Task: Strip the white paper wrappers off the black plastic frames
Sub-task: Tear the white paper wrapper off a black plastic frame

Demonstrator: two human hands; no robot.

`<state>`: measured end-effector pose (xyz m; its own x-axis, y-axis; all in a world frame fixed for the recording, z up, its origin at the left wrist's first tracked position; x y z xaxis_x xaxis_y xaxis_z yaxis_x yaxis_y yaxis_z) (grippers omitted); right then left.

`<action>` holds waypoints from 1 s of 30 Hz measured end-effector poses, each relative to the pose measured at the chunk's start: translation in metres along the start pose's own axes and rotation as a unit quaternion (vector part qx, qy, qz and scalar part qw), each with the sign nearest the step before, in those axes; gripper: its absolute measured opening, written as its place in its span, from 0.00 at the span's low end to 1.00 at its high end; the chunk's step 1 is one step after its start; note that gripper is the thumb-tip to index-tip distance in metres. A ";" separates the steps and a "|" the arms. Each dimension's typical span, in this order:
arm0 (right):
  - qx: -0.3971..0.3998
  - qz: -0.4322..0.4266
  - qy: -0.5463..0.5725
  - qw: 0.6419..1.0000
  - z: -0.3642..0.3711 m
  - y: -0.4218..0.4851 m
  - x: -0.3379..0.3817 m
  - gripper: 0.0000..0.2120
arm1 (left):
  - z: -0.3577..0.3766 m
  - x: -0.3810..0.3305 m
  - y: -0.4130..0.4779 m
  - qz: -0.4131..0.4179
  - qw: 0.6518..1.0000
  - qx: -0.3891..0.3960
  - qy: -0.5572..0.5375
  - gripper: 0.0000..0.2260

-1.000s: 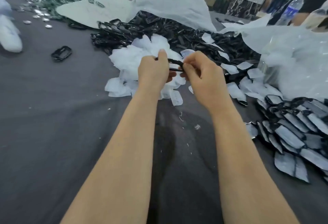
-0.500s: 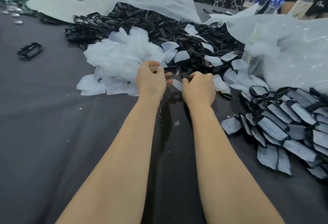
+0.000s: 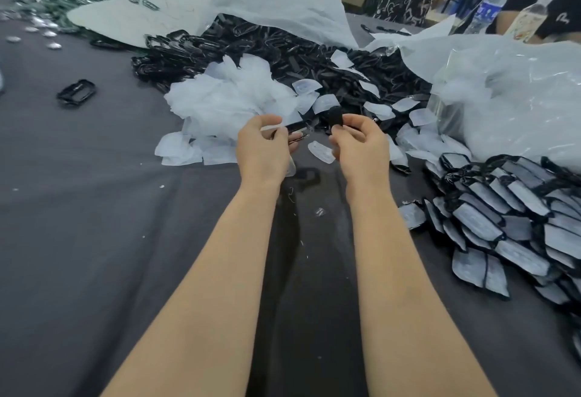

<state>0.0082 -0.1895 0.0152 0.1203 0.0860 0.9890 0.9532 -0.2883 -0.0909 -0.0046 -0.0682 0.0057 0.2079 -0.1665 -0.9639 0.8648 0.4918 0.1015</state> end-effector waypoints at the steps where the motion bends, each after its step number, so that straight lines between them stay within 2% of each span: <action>1: 0.002 0.001 0.006 1.000 -0.001 -0.003 -0.002 0.10 | -0.003 0.002 -0.001 0.003 1.000 -0.008 0.008 0.06; 4: 0.014 0.014 -0.019 1.000 -0.003 -0.010 -0.008 0.08 | -0.010 0.008 -0.004 0.010 0.998 -0.013 0.058 0.07; 7: 0.014 0.021 -0.029 0.999 -0.003 -0.011 -0.012 0.07 | -0.009 0.009 -0.008 0.020 0.999 -0.007 0.025 0.06; 12: 0.047 0.052 0.084 0.994 0.003 -0.011 -0.010 0.05 | -0.006 0.008 -0.009 0.043 0.999 -0.014 0.004 0.07; 15: 0.044 0.045 0.100 0.993 0.007 -0.010 -0.012 0.05 | -0.005 0.011 -0.008 0.041 0.999 -0.014 0.011 0.09; 16: 0.047 0.030 0.092 0.994 0.007 -0.011 -0.012 0.03 | -0.005 0.012 -0.007 0.042 0.999 -0.010 0.026 0.09; 20: 0.018 -0.040 0.021 0.999 0.006 -0.012 -0.013 0.12 | -0.004 0.015 -0.006 0.036 0.998 0.015 0.055 0.11; 23: 0.006 -0.063 -0.006 0.998 0.005 -0.013 -0.013 0.09 | -0.003 0.013 -0.007 0.034 0.998 0.019 0.049 0.11; 27: 0.032 -0.082 -0.034 0.996 0.006 -0.015 -0.010 0.10 | -0.003 0.009 -0.008 0.061 0.997 0.017 0.037 0.12; 30: 0.046 -0.101 -0.098 0.989 0.009 -0.016 -0.009 0.07 | -0.001 0.006 -0.010 0.076 0.996 0.031 0.020 0.11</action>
<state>-0.0056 -0.1769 0.0070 -0.0327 0.3190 0.9472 0.9834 -0.1591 0.0875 -0.0123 -0.0729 -0.0017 0.3218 -0.0583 -0.9450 0.8515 0.4543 0.2619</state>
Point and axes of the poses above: each hand's wrist, its own y-axis towards the middle knuckle, its own z-axis out of the palm, x = y × z, the point moved 2 cm from there along y, towards the middle knuckle, and after that the axes turned 11 degrees about z, right-handed, at the moved point
